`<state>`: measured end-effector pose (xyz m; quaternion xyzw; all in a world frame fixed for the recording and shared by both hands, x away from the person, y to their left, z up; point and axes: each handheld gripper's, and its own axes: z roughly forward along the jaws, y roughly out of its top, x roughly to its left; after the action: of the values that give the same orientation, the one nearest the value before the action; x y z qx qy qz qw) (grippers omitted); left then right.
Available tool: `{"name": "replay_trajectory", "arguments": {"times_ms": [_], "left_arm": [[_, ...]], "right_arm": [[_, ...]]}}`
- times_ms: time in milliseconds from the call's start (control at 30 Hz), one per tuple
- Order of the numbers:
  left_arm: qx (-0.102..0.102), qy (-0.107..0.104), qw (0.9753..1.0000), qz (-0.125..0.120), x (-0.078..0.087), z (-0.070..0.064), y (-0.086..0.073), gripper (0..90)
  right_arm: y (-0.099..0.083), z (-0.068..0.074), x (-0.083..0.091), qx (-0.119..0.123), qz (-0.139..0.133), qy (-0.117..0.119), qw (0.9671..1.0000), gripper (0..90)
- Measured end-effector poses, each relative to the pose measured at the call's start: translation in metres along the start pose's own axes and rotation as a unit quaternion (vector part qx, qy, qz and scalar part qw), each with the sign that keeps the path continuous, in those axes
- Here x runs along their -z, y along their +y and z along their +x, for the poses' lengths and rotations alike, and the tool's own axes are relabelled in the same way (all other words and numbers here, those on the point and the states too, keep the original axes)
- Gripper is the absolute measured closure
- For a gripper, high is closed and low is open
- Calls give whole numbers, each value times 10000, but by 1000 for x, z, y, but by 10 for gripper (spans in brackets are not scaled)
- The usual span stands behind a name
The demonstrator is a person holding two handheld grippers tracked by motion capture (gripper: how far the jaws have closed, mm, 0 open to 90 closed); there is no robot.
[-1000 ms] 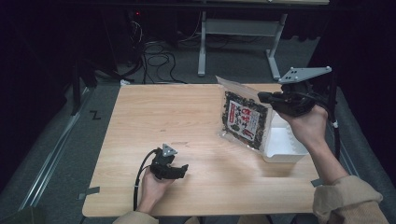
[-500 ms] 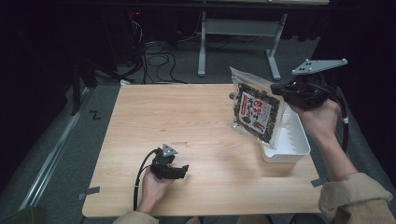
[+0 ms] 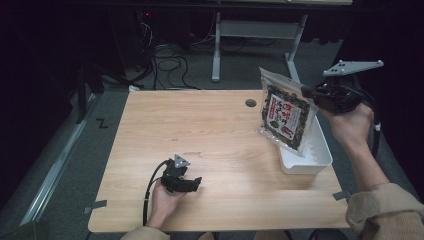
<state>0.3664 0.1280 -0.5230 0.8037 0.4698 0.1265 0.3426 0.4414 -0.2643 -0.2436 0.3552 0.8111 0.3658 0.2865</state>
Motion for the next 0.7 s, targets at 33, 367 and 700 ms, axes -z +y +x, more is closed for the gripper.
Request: {"name": "replay_trajectory", "arguments": {"times_ms": [33, 367, 700], "left_arm": [[-7, 2, 10000, 14, 0, 0, 0, 250], [-100, 53, 9999, 56, -2, -2, 0, 260], [-140, 103, 9998, 125, -4, -4, -1, 264]], "right_arm": [[-1, -1, 0, -11, 6, -32, 10000, 900], [-12, -17, 6, -120, 1, -221, 9997, 900], [-26, -34, 13, -300, -23, -415, 9987, 900]]}}
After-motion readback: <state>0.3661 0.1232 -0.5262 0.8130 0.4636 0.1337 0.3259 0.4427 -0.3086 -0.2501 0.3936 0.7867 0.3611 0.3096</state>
